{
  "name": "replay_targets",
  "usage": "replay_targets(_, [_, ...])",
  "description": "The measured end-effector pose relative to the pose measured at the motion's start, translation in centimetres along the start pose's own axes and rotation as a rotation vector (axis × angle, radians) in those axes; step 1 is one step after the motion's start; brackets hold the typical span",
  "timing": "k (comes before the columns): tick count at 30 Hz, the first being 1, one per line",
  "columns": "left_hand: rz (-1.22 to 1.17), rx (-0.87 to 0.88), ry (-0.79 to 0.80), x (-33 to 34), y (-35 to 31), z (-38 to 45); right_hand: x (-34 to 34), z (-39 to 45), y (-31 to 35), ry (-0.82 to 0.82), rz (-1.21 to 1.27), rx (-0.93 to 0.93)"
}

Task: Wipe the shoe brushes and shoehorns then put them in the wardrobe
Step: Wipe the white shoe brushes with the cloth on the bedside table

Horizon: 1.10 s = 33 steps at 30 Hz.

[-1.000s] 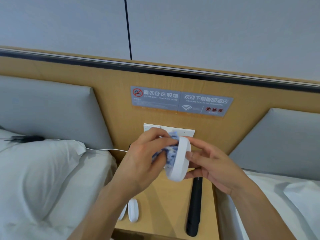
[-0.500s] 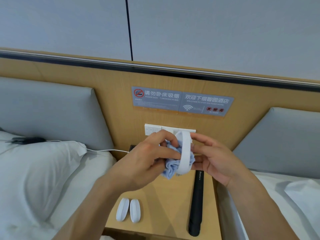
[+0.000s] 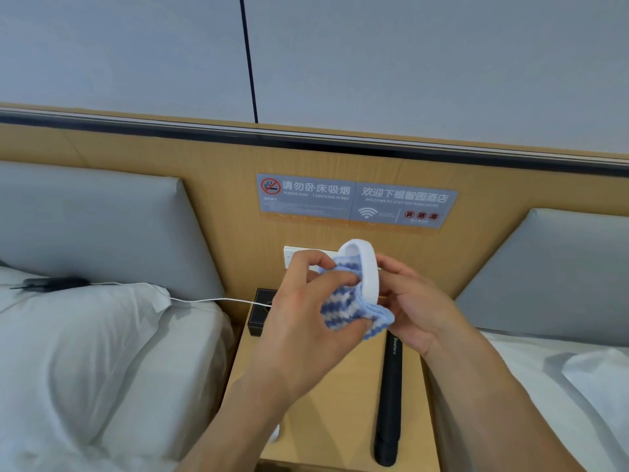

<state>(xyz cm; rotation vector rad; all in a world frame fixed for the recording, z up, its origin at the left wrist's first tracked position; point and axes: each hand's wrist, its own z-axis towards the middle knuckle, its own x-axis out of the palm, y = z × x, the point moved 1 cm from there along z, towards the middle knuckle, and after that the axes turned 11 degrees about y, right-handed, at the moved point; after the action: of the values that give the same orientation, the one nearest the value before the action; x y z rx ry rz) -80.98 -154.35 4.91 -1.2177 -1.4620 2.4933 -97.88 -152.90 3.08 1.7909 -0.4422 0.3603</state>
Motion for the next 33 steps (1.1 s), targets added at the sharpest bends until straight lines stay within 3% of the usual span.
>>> replay_targets(6, [-0.036, 0.037, 0.007, -0.5, 0.1, 0.3, 0.1, -0.4, 0.3, -0.027, 0.030, 0.020])
replay_targets(12, [-0.060, 0.038, 0.059, -1.8, 1.4, 0.8, 0.3, -1.1, 0.1, 0.059, 0.028, 0.015])
replay_targets(23, [-0.048, -0.071, -0.155, -1.9, 2.4, 1.6, 1.6, -0.9, -0.8, 0.075, 0.162, -0.115])
replay_targets(29, [-0.050, 0.053, 0.032, -4.2, 3.3, 2.2, 1.0, -1.3, -0.3, 0.093, 0.141, 0.044])
replay_targets(33, [-0.040, 0.101, 0.038, -5.1, 3.3, 2.8, 0.2, -1.4, -0.2, 0.191, 0.147, 0.093])
